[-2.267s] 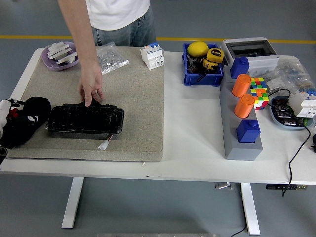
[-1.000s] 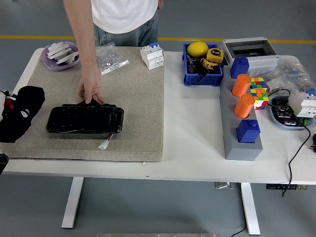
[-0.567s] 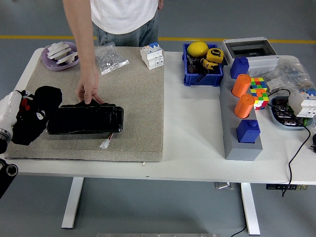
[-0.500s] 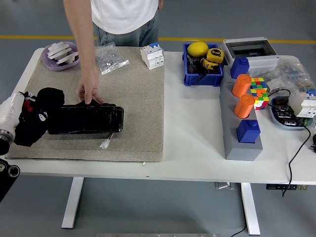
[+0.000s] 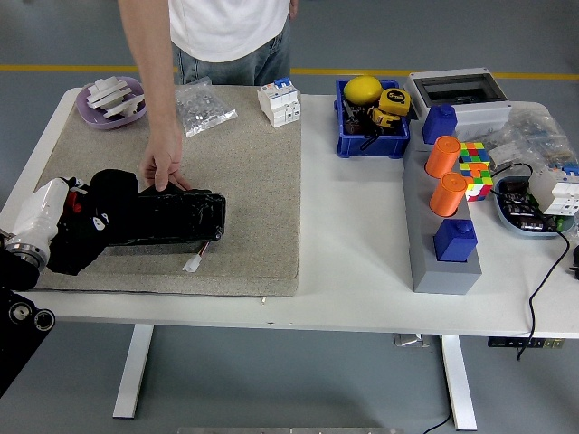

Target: Pick the rag up,wipe the panel,place it on the desk

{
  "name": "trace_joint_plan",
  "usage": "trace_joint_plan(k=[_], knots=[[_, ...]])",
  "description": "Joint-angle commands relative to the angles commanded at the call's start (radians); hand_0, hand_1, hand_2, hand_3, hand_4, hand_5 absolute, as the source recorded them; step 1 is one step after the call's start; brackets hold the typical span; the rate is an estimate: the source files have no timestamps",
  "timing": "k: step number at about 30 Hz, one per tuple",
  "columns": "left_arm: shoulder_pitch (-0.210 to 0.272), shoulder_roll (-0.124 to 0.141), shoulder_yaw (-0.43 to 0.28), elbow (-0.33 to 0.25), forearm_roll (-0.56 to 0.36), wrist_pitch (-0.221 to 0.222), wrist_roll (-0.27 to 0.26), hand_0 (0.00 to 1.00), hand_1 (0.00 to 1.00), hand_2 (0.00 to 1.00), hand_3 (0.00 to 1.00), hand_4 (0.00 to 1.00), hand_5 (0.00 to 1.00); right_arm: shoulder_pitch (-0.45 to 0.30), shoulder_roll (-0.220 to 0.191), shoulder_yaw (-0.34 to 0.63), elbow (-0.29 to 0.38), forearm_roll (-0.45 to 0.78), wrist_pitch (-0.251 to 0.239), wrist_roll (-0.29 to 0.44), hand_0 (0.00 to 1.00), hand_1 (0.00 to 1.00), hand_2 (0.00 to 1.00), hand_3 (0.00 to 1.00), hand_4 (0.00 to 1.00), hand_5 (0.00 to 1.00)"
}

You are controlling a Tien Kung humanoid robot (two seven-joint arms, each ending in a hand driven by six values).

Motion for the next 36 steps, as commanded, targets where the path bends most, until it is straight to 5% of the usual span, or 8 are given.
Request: trace_joint_plan(k=[36], knots=[[-0.185, -0.043, 0.360, -0.058, -0.019, -0.043, 0.054, 0.192, 0.116, 0.550, 0.527, 0.270, 0.002, 0.005, -0.005, -0.016, -0.001, 0.006, 0.008, 0.000, 0.734, 0.633, 0.668, 0.618, 0.998, 0.612]])
